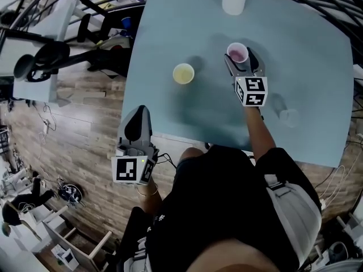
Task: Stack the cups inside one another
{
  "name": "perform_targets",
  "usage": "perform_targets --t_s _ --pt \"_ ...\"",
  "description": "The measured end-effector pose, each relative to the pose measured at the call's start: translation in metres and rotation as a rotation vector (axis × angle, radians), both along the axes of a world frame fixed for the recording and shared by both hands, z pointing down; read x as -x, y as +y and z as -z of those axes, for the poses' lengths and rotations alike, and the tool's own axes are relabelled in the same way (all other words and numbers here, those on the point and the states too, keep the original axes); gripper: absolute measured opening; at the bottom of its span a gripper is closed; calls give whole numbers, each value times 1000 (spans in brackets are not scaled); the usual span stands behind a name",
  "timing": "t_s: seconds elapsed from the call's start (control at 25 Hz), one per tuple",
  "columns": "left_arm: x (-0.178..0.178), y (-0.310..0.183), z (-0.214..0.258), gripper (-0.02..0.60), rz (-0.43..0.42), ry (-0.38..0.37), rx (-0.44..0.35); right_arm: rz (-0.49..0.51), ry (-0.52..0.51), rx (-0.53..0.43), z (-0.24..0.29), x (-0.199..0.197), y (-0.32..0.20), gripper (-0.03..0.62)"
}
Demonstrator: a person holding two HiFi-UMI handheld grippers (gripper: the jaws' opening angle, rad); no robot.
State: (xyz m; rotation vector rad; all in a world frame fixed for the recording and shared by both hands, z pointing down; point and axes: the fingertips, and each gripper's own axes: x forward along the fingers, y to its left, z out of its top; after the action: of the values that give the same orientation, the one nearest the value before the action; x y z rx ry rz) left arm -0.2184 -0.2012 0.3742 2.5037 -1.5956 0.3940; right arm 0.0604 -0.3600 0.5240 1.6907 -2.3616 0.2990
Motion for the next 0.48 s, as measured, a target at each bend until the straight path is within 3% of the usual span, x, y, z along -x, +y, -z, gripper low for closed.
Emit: perform_targets --t_s 0.48 --pt "-8 6 7 -8 9 36 -25 121 -96 -124 75 31 31 348"
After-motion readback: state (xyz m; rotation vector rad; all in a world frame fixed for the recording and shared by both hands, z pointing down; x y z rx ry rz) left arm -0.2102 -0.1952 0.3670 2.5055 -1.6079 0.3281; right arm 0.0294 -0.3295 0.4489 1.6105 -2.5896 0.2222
